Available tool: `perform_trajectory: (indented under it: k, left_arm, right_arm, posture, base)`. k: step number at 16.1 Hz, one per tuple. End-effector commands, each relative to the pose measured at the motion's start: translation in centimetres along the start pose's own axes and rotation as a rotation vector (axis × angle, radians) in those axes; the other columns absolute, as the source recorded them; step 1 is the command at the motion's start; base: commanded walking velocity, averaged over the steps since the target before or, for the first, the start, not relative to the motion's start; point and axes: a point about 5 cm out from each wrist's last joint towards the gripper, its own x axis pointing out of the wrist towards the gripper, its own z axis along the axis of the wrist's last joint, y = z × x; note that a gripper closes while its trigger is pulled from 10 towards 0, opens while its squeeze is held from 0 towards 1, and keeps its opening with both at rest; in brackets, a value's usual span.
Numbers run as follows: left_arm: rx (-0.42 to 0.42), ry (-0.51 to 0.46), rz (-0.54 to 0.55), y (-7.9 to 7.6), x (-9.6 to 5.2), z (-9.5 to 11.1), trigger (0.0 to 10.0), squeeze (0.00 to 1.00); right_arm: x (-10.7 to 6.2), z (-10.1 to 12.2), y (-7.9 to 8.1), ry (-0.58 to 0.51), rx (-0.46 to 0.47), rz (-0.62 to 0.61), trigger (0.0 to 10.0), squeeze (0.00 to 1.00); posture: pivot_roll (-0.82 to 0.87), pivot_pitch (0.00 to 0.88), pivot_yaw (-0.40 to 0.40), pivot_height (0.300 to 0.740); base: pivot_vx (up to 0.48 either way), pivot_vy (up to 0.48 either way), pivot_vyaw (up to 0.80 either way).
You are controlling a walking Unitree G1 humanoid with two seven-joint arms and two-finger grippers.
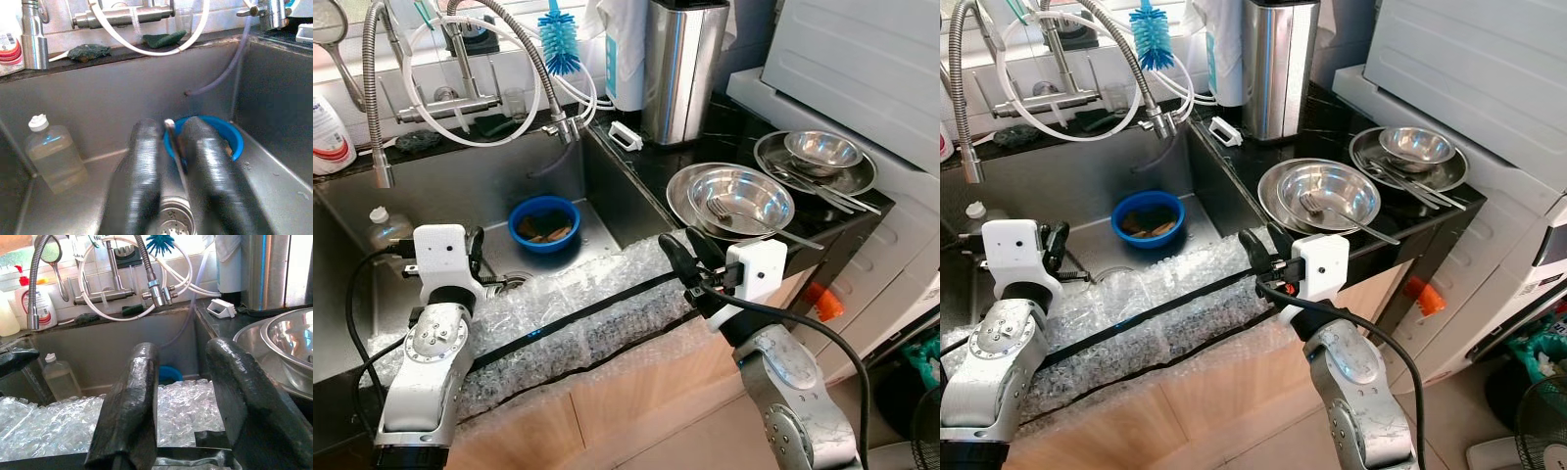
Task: Kitchen organization
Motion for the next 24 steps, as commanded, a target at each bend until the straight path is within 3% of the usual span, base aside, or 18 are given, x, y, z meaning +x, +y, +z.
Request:
perform_trajectory:
  k: [1,5,6,8,11,14,16,17,20,24]
  left_arm:
    - [0.008,0.014,-0.003,-0.1,0.0,-0.1,10.0,0.96]
    - [-0.004,0.004,0.007,-0.1,0.0,0.1,10.0,0.96]
    - [-0.035,-0.049,0.029,0.0,0.1,0.8,10.0,0.85]
    - [-0.090,-0.164,0.059,0.2,0.1,2.6,10.0,0.00]
    - [-0.080,-0.229,0.046,0.0,-0.4,3.5,10.0,0.00]
    - [-0.035,-0.229,-0.011,-0.7,-1.3,3.0,10.0,0.00]
    - [-0.038,-0.221,-0.011,-0.7,-1.4,2.7,10.0,0.00]
    - [-0.039,-0.218,-0.011,-0.8,-1.3,2.6,10.0,0.00]
    - [-0.043,-0.217,-0.027,-1.3,-1.1,2.5,10.0,0.00]
    - [-0.025,-0.211,-0.036,-1.3,-1.3,2.1,10.0,0.00]
  right_arm:
    - [0.0,0.0,0.0,-0.003,-0.007,-0.002,10.0,0.00]
    - [0.1,0.0,0.1,-0.006,-0.007,0.001,10.0,0.00]
    - [0.2,0.2,0.1,-0.015,-0.014,-0.005,10.0,0.00]
    - [0.3,0.8,-0.2,-0.041,-0.035,-0.031,10.0,0.00]
    - [0.6,2.9,-0.7,-0.121,-0.116,-0.086,10.0,0.00]
    - [0.1,4.6,-1.8,-0.180,-0.224,-0.200,10.0,0.00]
    - [-0.5,5.2,-2.4,-0.191,-0.225,-0.231,10.0,0.00]
    - [-0.7,5.4,-2.6,-0.197,-0.230,-0.243,10.0,1.00]
    - [-2.0,6.5,-4.4,-0.227,-0.264,-0.387,10.0,1.00]
    - [-4.0,6.2,-6.2,-0.205,-0.275,-0.512,10.0,1.00]
  posture:
    - [-0.04,0.011,0.020,0.740]
    - [-0.04,0.013,0.017,0.740]
    - [-0.04,0.012,0.016,0.740]
    - [-0.04,0.011,0.015,0.740]
    - [-0.05,0.010,0.015,0.740]
    - [-0.05,0.010,0.016,0.740]
    - [-0.05,0.011,0.018,0.740]
    - [-0.06,0.011,0.019,0.740]
    - [-0.07,0.000,0.023,0.740]
    - [-0.06,0.000,0.026,0.740]
  base:
    - [0.000,0.000,0.00]
    - [0.000,0.000,0.00]
    - [0.000,0.000,0.00]
    - [0.000,0.000,0.00]
    - [0.000,0.000,0.00]
    - [0.000,0.000,0.00]
    - [0.000,0.000,0.00]
    - [0.000,0.000,0.00]
    - [0.000,0.000,0.00]
    - [0.000,0.000,0.00]
